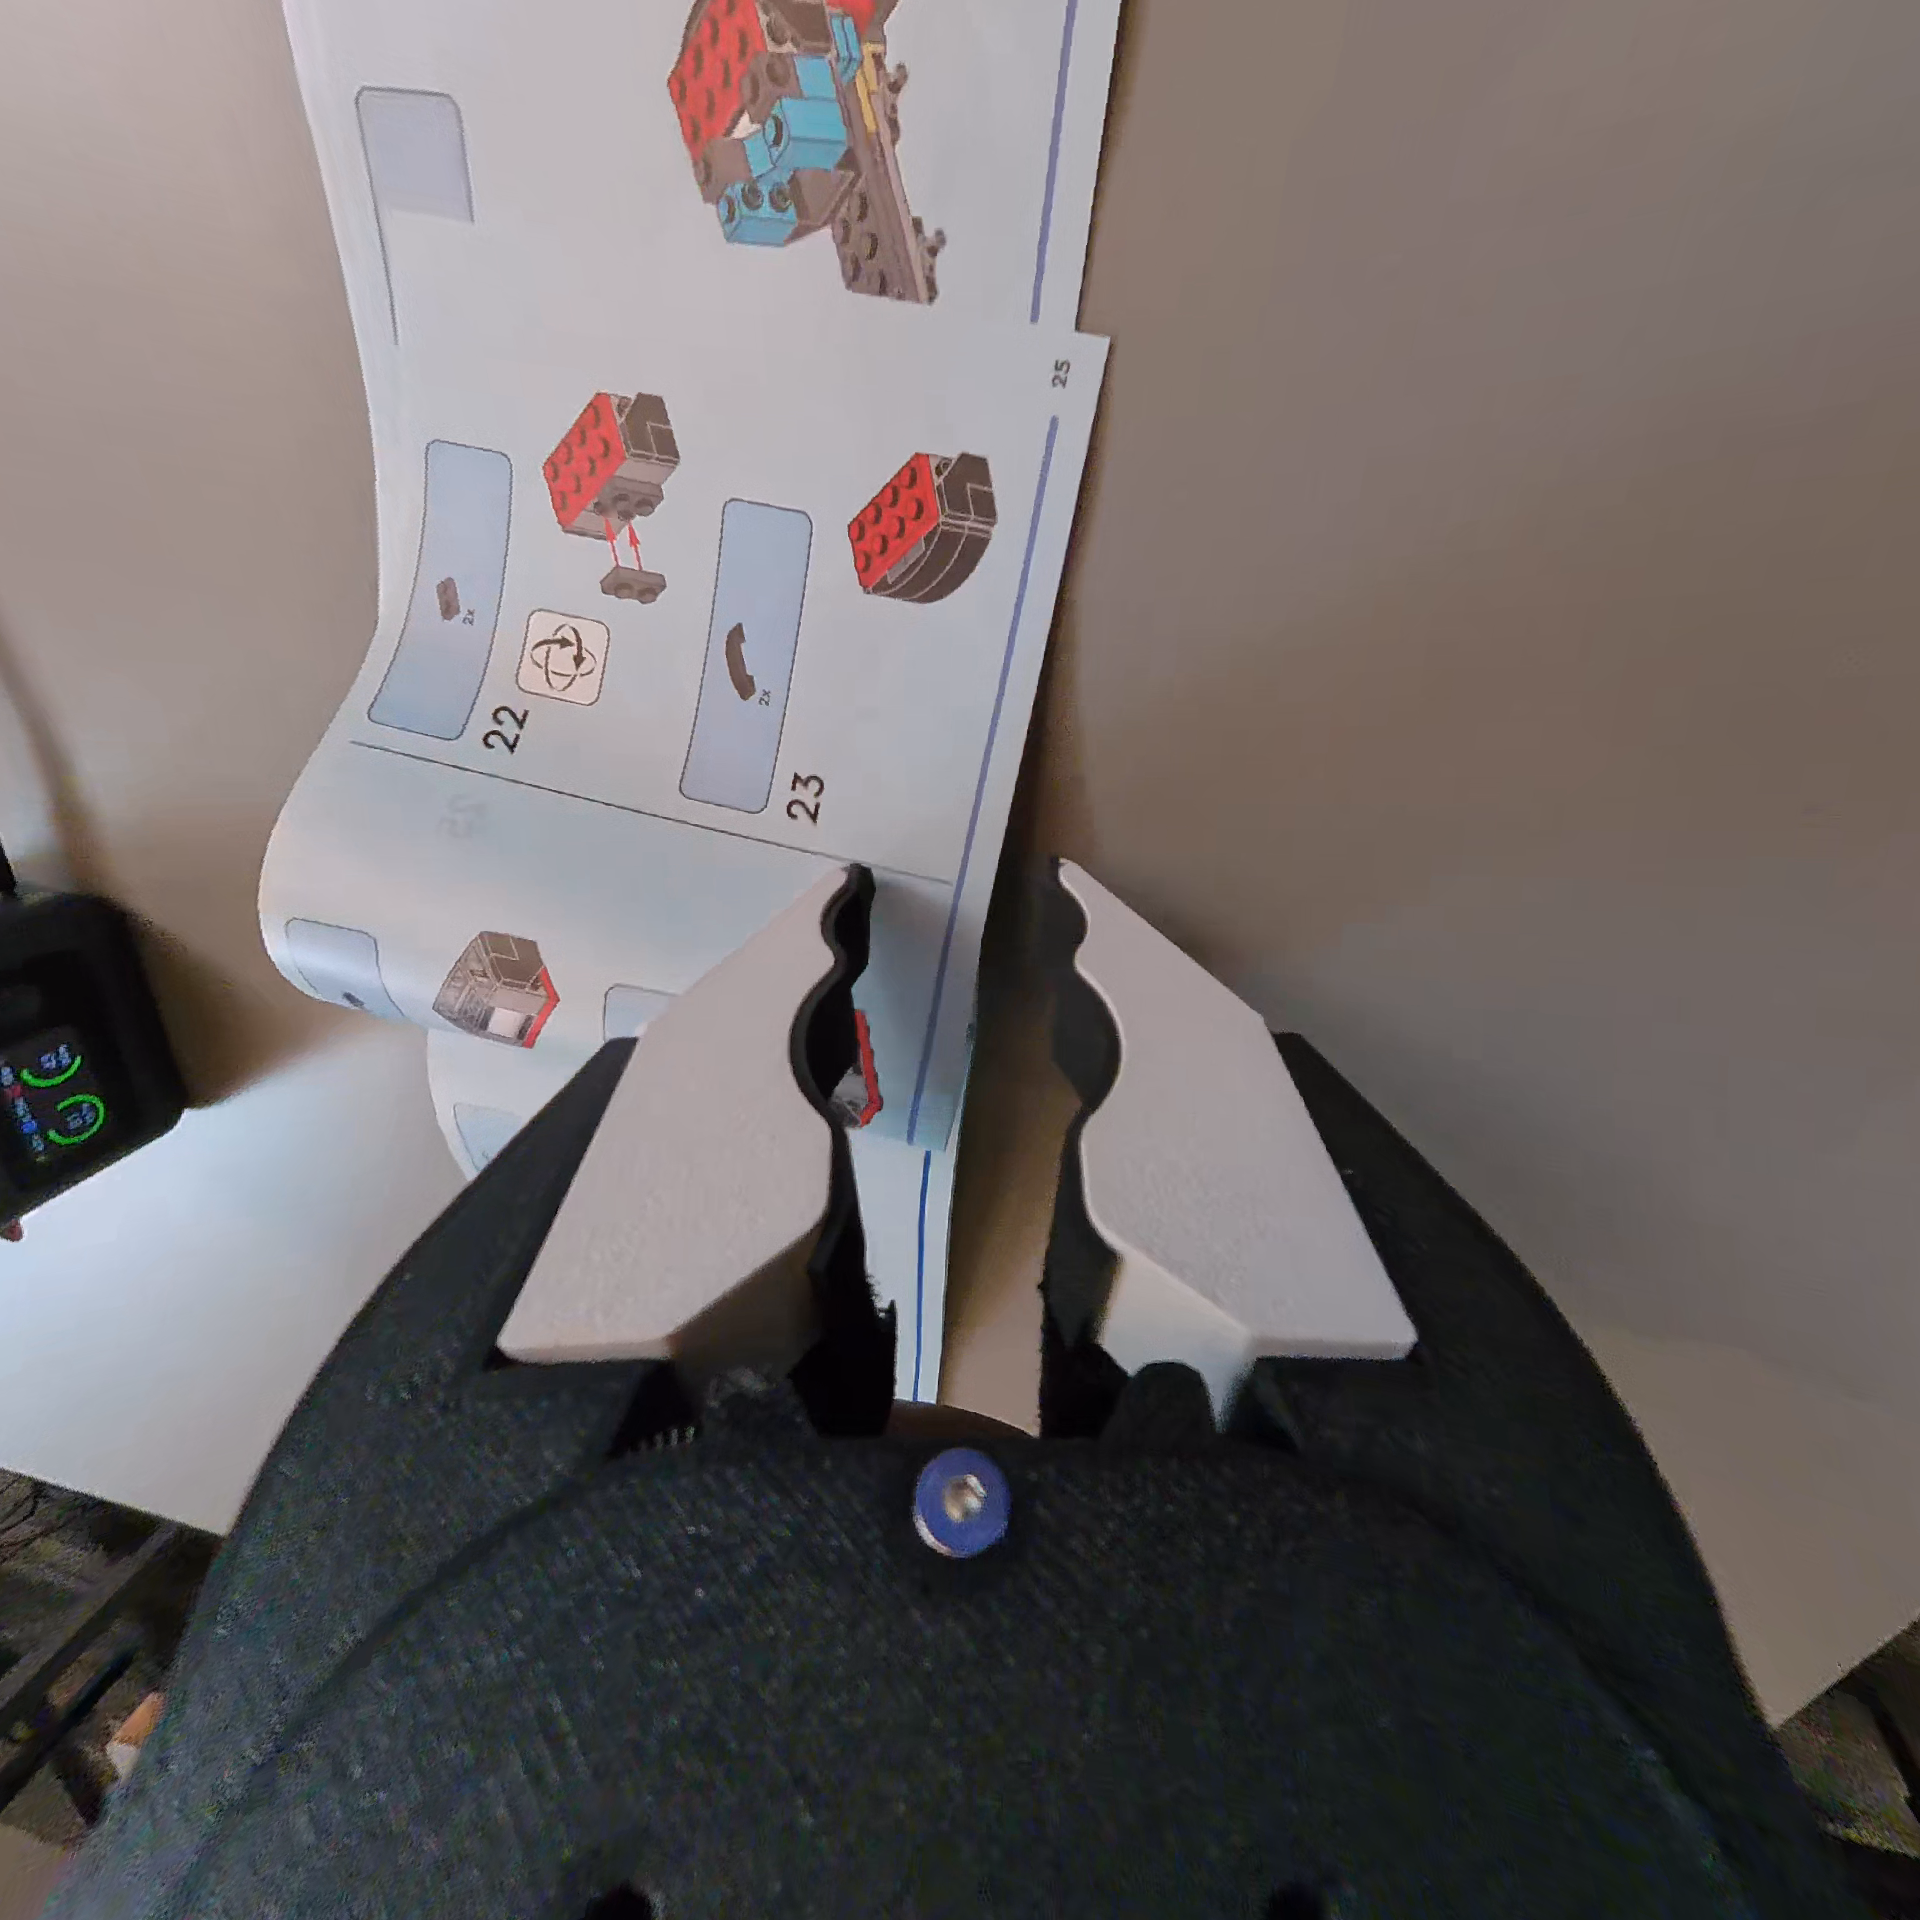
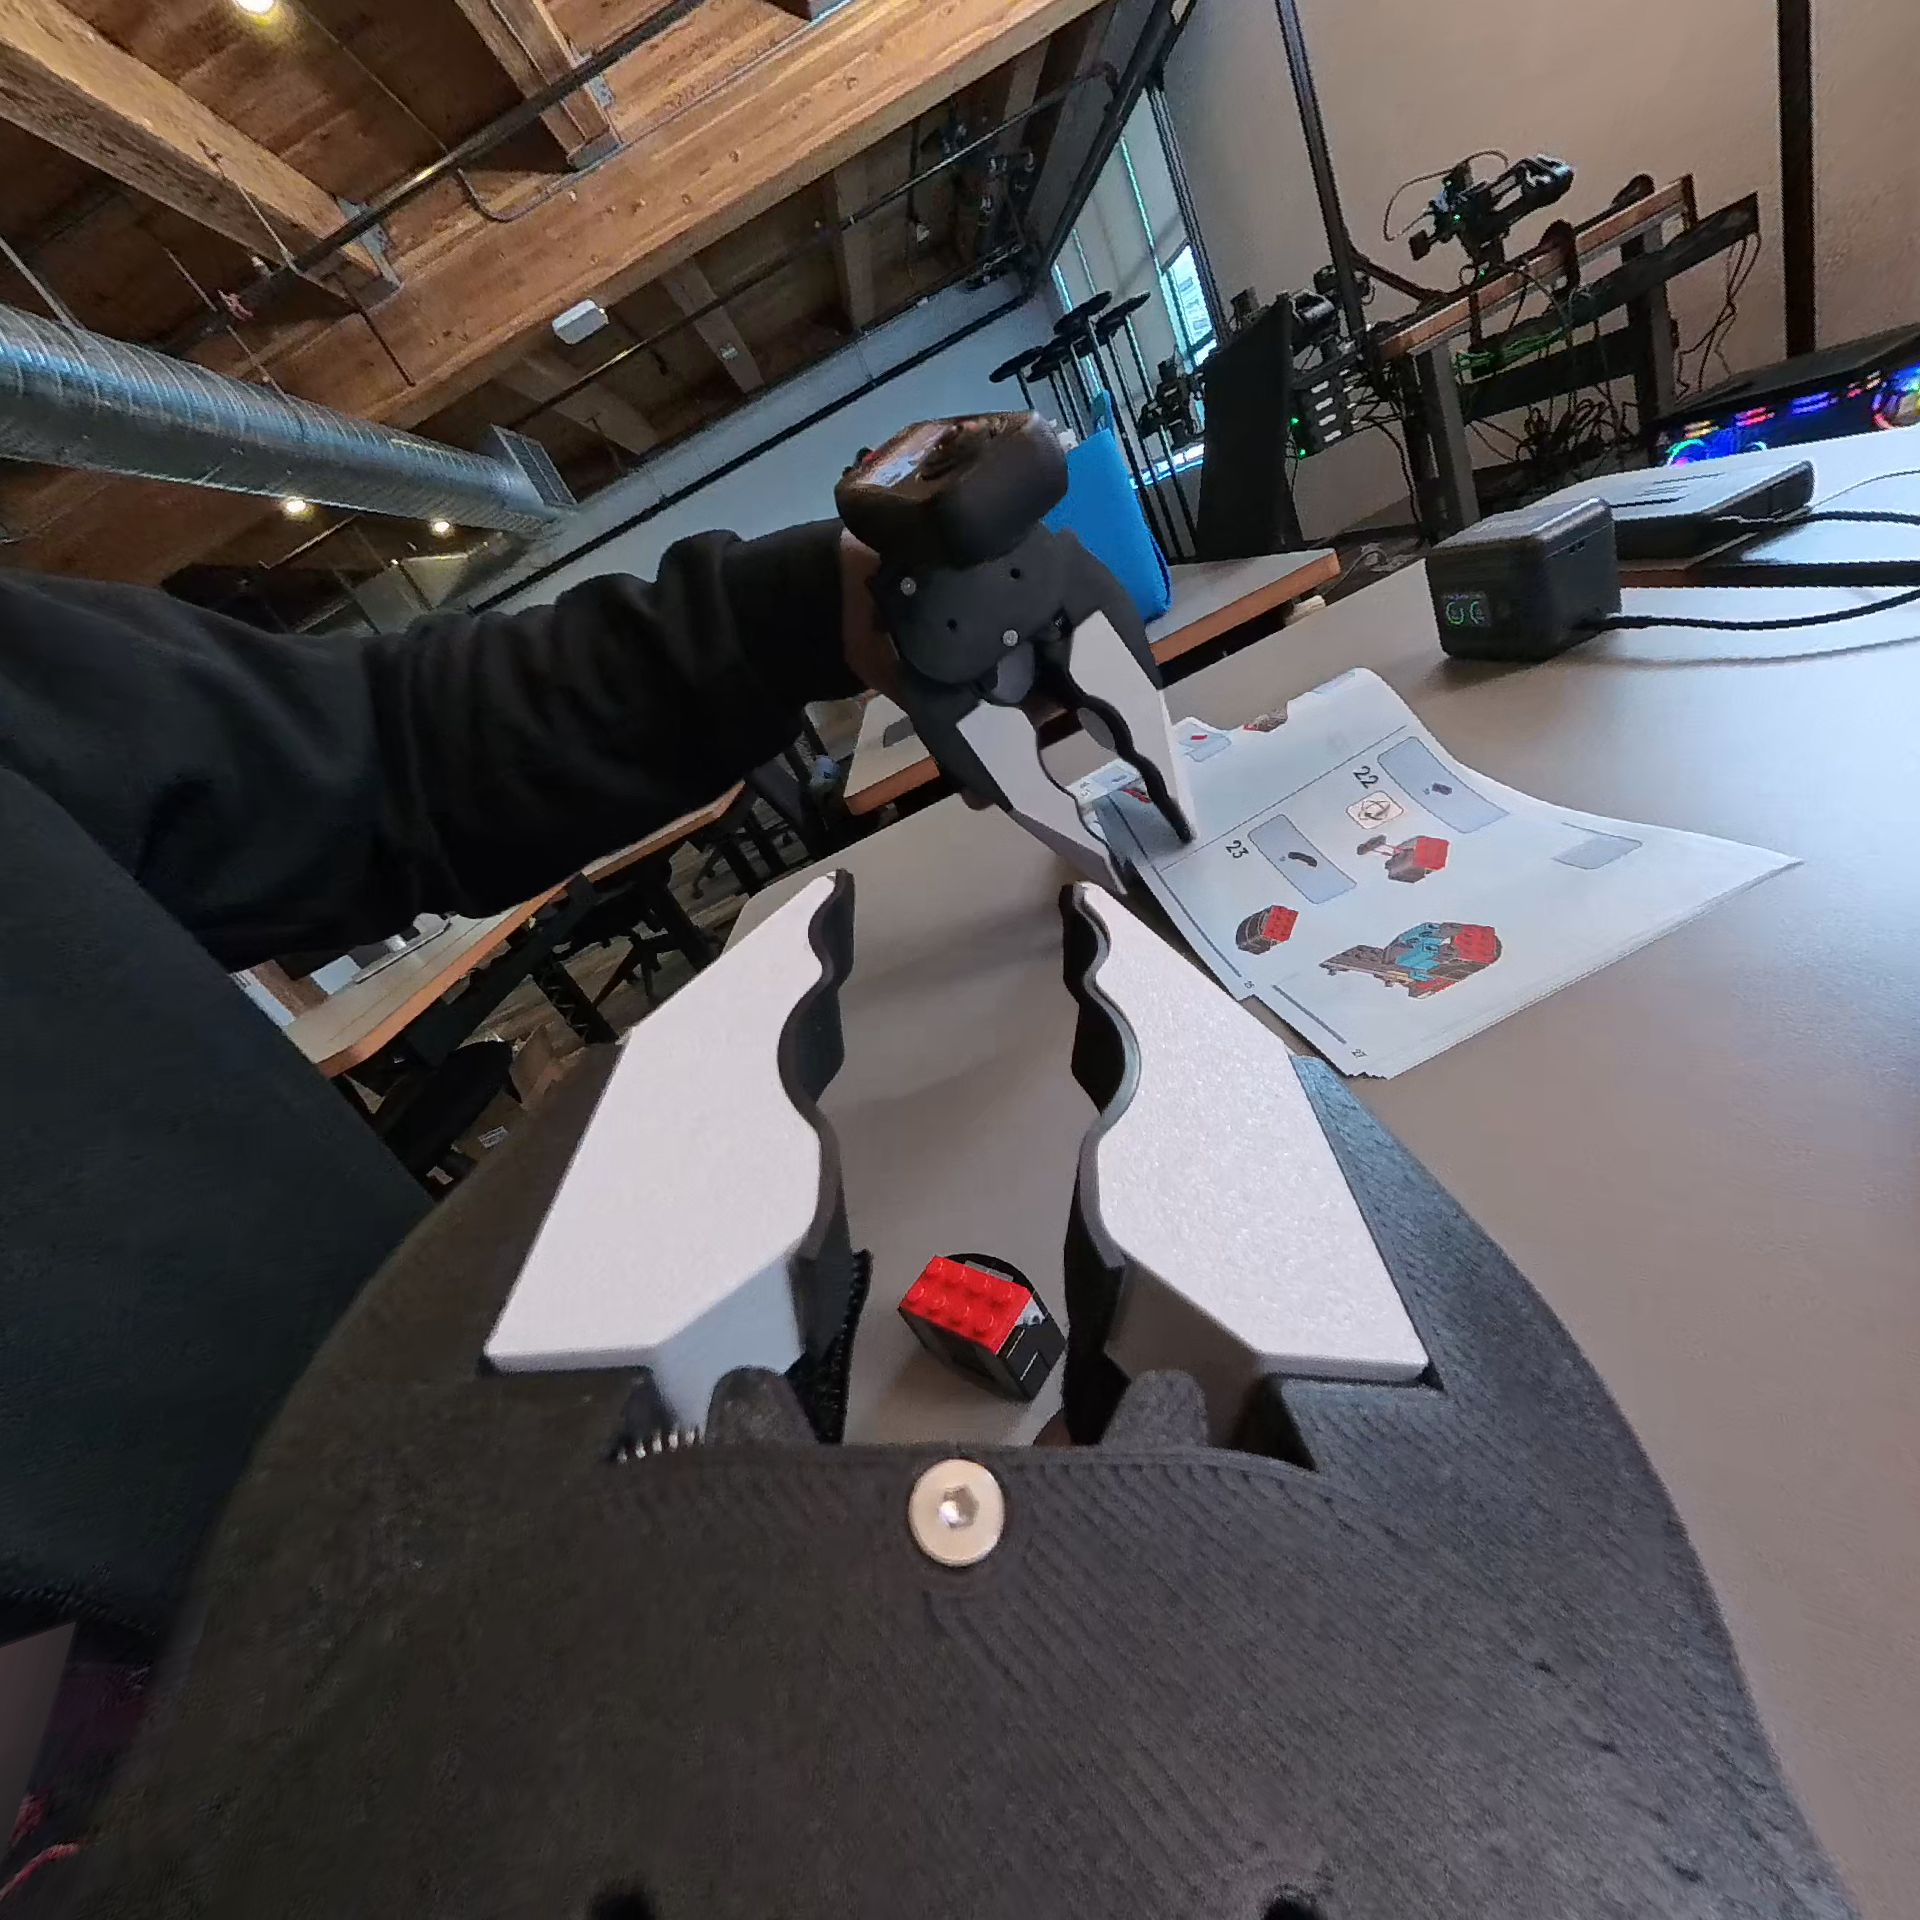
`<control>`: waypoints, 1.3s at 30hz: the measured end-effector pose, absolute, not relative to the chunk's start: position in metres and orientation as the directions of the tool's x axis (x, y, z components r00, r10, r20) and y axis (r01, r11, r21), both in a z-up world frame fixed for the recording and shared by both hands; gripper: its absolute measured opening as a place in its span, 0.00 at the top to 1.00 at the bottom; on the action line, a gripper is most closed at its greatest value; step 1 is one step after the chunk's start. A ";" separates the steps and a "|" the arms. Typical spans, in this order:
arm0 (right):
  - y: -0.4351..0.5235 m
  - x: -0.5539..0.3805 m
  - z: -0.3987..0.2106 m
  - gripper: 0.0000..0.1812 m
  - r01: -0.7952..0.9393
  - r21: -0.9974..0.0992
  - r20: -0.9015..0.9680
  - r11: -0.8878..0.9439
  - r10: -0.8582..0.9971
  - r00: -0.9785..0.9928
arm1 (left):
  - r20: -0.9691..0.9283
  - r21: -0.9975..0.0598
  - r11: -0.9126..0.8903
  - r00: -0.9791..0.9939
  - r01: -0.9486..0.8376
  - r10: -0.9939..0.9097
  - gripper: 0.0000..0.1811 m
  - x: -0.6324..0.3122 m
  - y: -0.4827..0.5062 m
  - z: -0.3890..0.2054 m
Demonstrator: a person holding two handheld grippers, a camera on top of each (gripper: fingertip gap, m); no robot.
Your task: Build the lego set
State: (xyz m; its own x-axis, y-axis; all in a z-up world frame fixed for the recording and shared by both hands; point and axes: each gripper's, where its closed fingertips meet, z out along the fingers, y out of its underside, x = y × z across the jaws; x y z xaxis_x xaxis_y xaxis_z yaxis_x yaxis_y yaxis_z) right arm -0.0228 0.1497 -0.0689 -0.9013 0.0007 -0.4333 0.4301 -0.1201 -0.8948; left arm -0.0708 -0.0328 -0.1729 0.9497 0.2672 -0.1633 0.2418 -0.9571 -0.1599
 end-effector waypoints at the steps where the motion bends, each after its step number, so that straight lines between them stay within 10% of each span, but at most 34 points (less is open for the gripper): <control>1: 0.150 -0.023 -0.069 0.78 0.430 -0.895 -0.433 -0.120 0.001 -0.901 | -0.173 -0.158 -0.957 0.947 0.243 0.269 0.81 -0.071 -0.035 -0.171; 22: 0.147 -0.018 -0.070 0.78 0.419 -0.902 -0.421 -0.106 -0.002 -0.907 | -0.509 -0.249 -0.898 0.740 0.363 0.440 0.80 -0.086 -0.093 -0.134; 30: 0.145 -0.015 -0.071 0.78 0.417 -0.904 -0.418 -0.099 -0.005 -0.908 | -0.557 -0.543 -0.668 0.377 0.509 0.740 0.77 -0.081 -0.131 -0.112; 39: 0.145 -0.016 -0.072 0.78 0.414 -0.906 -0.416 -0.092 0.003 -0.909 | -0.163 -0.841 -0.172 0.064 0.513 0.985 0.77 -0.071 -0.156 -0.119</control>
State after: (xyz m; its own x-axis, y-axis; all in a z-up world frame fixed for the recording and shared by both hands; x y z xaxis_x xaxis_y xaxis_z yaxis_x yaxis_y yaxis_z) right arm -0.0155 0.1447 -0.0719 -0.9094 0.0035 -0.4158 0.4138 -0.0916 -0.9058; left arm -0.0706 -0.1555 -0.1185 0.0636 0.9846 -0.1631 0.5126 -0.1725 -0.8411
